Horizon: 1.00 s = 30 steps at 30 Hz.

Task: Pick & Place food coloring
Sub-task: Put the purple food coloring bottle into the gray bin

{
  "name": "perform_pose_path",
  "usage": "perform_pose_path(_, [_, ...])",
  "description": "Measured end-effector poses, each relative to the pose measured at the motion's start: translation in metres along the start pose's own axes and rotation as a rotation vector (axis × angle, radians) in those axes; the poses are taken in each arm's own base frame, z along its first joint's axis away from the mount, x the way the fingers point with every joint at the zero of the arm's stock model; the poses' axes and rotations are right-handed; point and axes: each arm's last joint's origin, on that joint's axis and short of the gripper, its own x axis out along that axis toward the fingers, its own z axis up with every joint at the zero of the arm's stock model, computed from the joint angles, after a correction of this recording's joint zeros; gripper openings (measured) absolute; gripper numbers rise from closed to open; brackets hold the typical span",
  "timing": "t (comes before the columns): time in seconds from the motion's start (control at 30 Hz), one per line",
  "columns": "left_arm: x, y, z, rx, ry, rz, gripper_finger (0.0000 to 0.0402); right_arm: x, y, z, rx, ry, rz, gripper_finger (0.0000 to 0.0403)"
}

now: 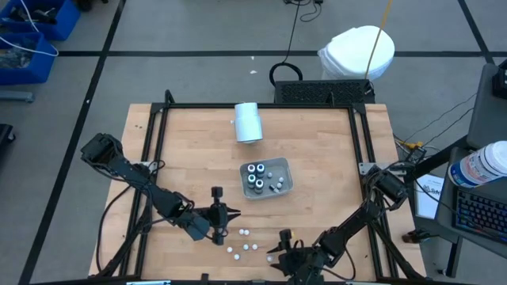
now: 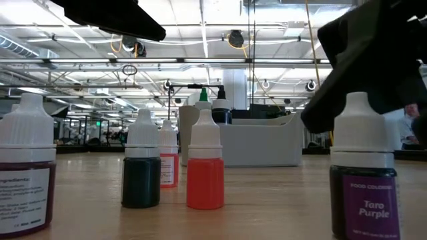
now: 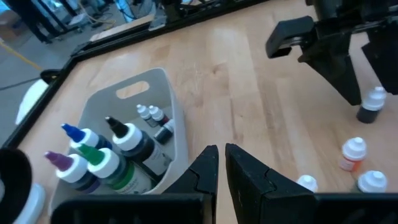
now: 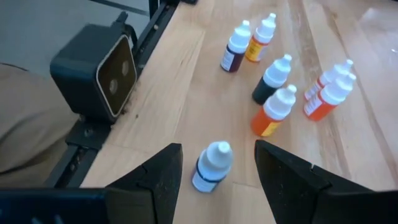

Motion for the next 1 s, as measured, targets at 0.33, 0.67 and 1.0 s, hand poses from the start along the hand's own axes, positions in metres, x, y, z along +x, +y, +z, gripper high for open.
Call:
perform_pose_path(0.33, [0.006,0.008,0.000,0.032,0.009,0.028,0.0037,0.002,-0.010,-0.017,0.024,0.018,-0.016,0.0188])
perform_pose_path(0.67, [0.012,0.017,0.001,0.007,0.022,0.024,0.0037,0.002,-0.013,-0.014,0.089,-0.105,0.121,0.0188])
perform_pose_path(1.0, [0.012,0.016,0.001,0.004,0.019,0.003,0.0037,0.006,-0.019,-0.012,0.112,-0.113,0.125,0.0180])
